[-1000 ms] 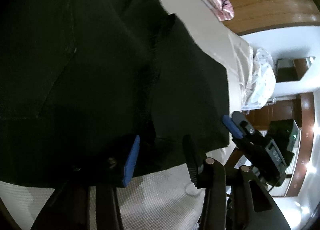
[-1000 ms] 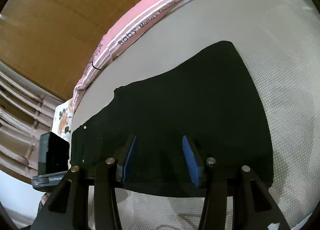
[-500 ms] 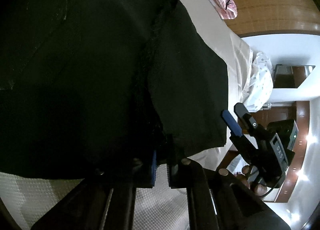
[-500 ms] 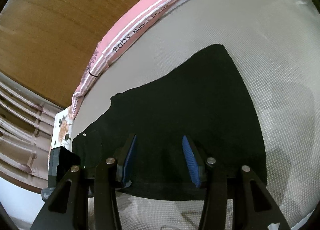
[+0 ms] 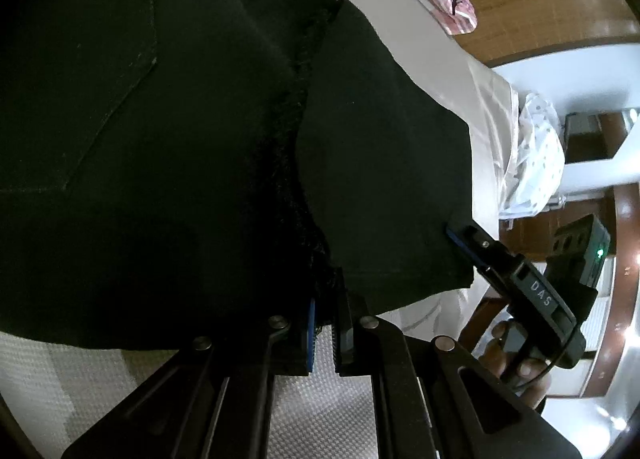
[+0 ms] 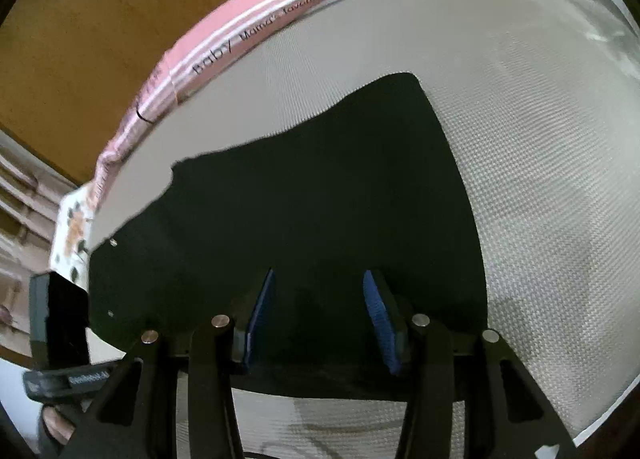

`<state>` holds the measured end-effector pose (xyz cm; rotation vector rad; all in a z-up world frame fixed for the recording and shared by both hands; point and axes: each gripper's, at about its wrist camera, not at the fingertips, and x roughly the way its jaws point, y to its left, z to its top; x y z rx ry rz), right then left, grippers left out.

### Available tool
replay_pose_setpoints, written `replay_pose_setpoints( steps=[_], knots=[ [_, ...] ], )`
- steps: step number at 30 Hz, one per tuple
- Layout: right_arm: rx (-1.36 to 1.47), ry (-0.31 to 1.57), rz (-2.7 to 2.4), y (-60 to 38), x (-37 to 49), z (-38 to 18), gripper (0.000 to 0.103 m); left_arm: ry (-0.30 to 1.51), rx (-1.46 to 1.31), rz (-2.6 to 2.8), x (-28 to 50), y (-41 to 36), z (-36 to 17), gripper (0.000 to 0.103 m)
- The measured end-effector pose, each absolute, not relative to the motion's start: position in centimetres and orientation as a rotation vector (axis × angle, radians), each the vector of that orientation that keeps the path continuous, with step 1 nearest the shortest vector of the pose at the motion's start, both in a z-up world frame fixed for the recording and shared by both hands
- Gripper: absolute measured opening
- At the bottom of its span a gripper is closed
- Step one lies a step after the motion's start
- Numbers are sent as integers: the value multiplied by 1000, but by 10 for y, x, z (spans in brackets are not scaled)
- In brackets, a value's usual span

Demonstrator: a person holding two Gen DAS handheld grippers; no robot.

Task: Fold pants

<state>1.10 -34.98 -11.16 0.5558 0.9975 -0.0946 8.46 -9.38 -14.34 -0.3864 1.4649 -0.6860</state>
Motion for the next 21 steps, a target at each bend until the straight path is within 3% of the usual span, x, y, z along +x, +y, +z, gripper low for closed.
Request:
replay_pose_setpoints(
  steps=[6, 15, 21],
  knots=[
    [452, 1030, -98, -340, 13, -114, 46, 1431, -376, -643, 89, -91, -128, 17],
    [439, 1035, -100, -340, 13, -114, 48, 1162, -187, -593, 94, -90, -81, 19],
    [424, 1039, -86, -336, 16, -112, 48, 1114, -118, -629, 101, -108, -77, 19]
  ],
)
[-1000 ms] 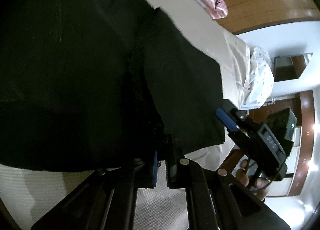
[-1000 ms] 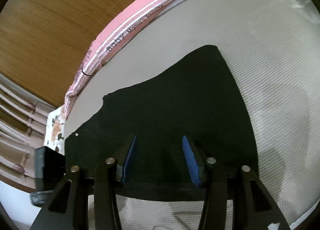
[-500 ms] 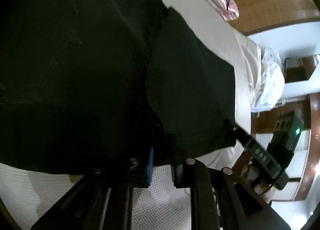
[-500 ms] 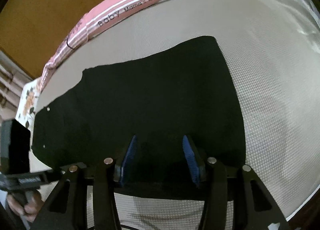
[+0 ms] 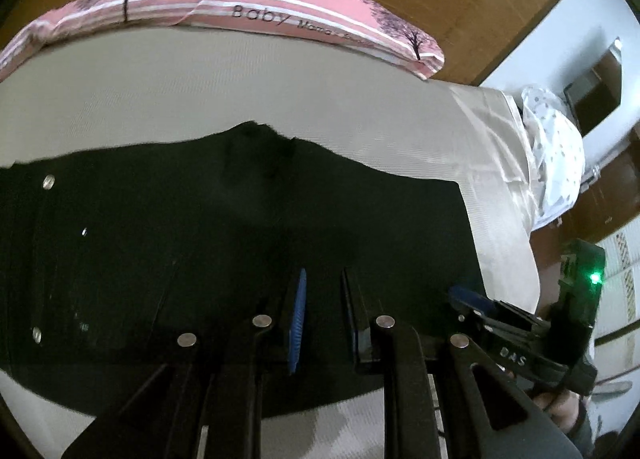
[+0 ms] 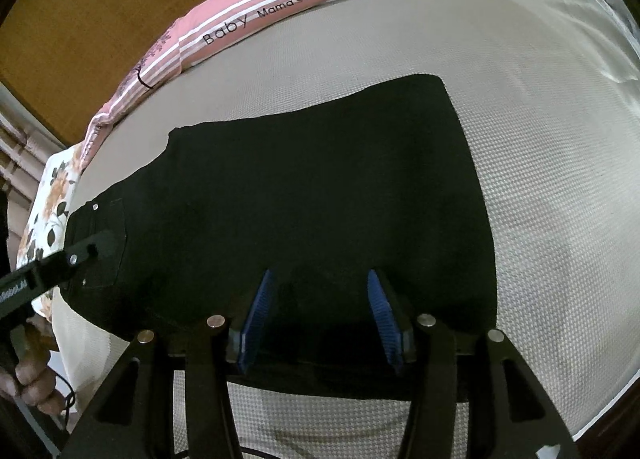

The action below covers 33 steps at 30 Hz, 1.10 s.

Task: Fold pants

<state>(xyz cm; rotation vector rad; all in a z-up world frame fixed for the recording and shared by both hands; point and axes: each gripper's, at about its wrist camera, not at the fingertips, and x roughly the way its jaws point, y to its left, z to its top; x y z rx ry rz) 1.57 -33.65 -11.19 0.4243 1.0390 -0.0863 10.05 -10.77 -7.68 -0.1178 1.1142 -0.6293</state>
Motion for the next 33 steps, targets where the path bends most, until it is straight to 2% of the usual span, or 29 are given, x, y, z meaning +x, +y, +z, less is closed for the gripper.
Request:
replay_pose_setpoints(
  steps=[4, 9, 19, 27, 33],
  knots=[
    [447, 1022, -76, -339, 14, -108, 48, 1089, -44, -619, 105, -119, -80, 19],
    [417, 976, -118, -346, 10, -99, 48, 1063, 10, -614, 107, -124, -87, 26],
    [335, 916, -156, -377, 36, -81, 48, 1048, -122, -771, 135, -148, -85, 29],
    [267, 928, -138, -383, 74, -89, 47, 1055, -26, -737, 165, -174, -110, 29],
    [183, 942, -180, -388, 98, -105, 38, 1095, -123, -753, 183, -163, -126, 29]
  ],
)
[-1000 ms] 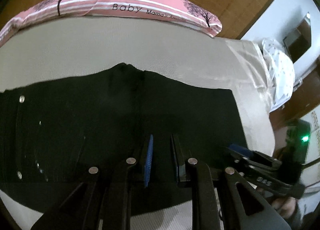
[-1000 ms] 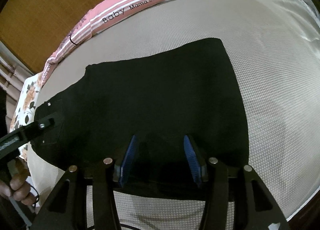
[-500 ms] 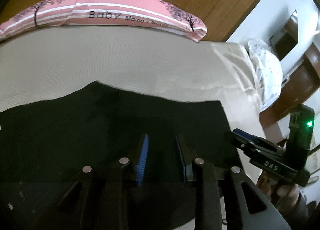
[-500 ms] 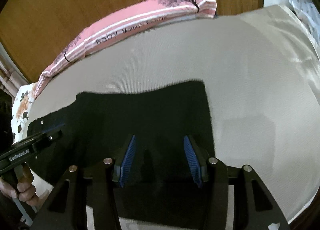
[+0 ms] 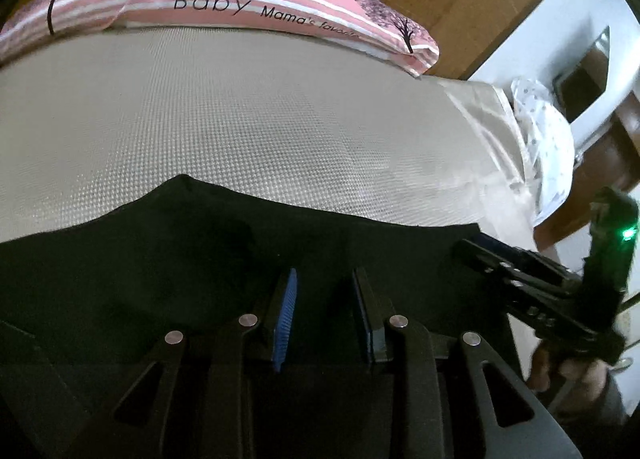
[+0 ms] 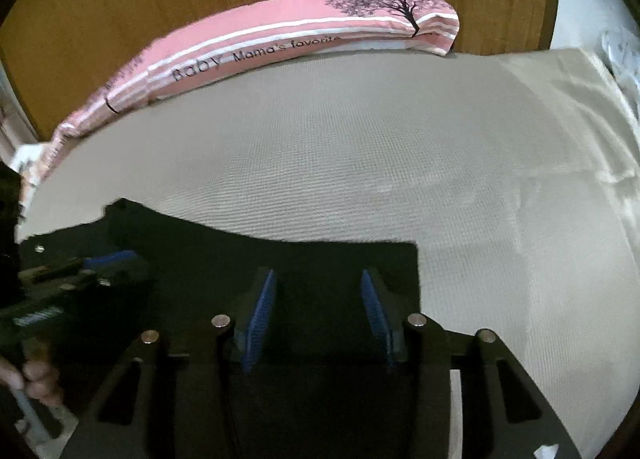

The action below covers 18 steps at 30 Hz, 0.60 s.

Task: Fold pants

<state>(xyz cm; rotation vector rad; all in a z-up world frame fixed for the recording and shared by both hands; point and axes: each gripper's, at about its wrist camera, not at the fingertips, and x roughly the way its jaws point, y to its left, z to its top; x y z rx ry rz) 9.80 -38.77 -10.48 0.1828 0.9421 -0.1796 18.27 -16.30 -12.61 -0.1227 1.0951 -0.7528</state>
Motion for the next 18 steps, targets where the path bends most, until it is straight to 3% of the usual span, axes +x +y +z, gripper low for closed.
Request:
replay_pose_setpoints(
  steps=[7, 10, 18],
  knots=[
    [156, 956, -203, -387, 110, -111, 40, 1073, -37, -752, 173, -165, -123, 29],
    [198, 953, -182, -386, 98, -107, 41, 1086, -20, -769, 156, -158, -123, 41],
    [320, 1000, -117, -375, 47, -113, 43, 1084, 12, -782, 112, -125, -124, 46]
  ],
)
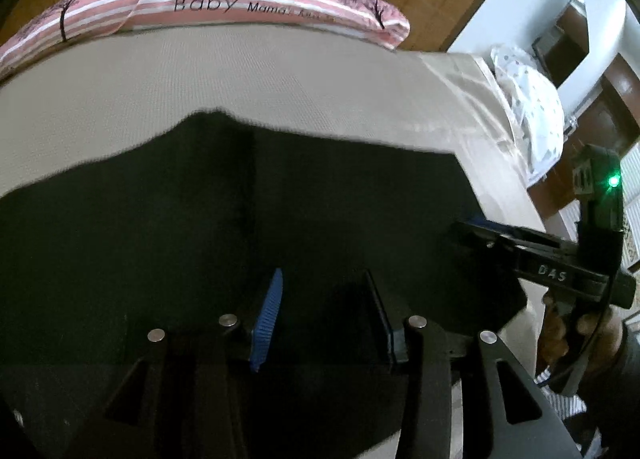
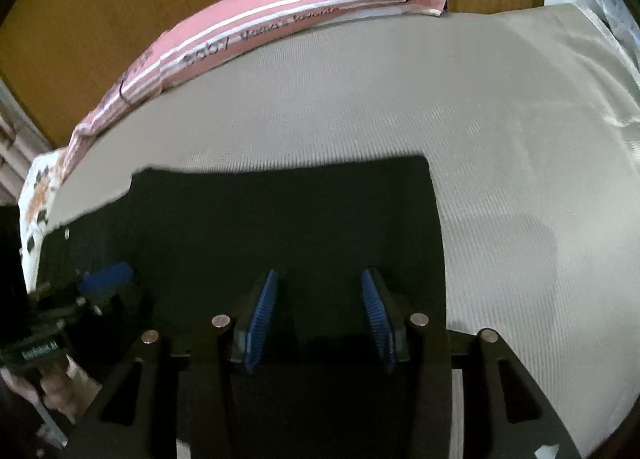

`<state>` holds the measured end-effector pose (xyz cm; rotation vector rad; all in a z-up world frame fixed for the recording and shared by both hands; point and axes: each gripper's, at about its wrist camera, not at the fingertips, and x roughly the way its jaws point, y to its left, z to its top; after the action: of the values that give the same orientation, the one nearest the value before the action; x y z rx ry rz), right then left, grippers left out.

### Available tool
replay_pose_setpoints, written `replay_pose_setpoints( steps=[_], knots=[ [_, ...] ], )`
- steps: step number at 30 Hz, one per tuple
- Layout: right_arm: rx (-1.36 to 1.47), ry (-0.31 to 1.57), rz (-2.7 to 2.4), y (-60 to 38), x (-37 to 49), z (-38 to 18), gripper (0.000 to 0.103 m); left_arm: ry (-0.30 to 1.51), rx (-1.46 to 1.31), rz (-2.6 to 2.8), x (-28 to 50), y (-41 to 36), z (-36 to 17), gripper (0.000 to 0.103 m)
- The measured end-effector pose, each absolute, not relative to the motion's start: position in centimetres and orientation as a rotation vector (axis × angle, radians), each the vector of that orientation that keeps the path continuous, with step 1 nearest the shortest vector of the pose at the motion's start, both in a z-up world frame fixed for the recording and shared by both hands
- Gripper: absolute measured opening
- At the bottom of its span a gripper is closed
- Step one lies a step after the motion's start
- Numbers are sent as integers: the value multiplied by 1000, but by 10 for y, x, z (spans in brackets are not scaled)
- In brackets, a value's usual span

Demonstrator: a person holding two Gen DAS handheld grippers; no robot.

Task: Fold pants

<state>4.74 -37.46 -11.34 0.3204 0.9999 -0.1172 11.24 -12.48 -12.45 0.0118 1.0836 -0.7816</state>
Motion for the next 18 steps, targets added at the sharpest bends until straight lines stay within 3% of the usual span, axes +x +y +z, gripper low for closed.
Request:
replay_pose_setpoints(
  steps=[9, 18],
  knots=[
    [326, 1067, -95, -343, 5, -115, 45, 1080, -50, -746, 92, -91, -127, 46],
    [288, 1081, -37, -304, 4, -117, 49, 1001, -223, -604, 81, -22, -97, 52]
  ],
)
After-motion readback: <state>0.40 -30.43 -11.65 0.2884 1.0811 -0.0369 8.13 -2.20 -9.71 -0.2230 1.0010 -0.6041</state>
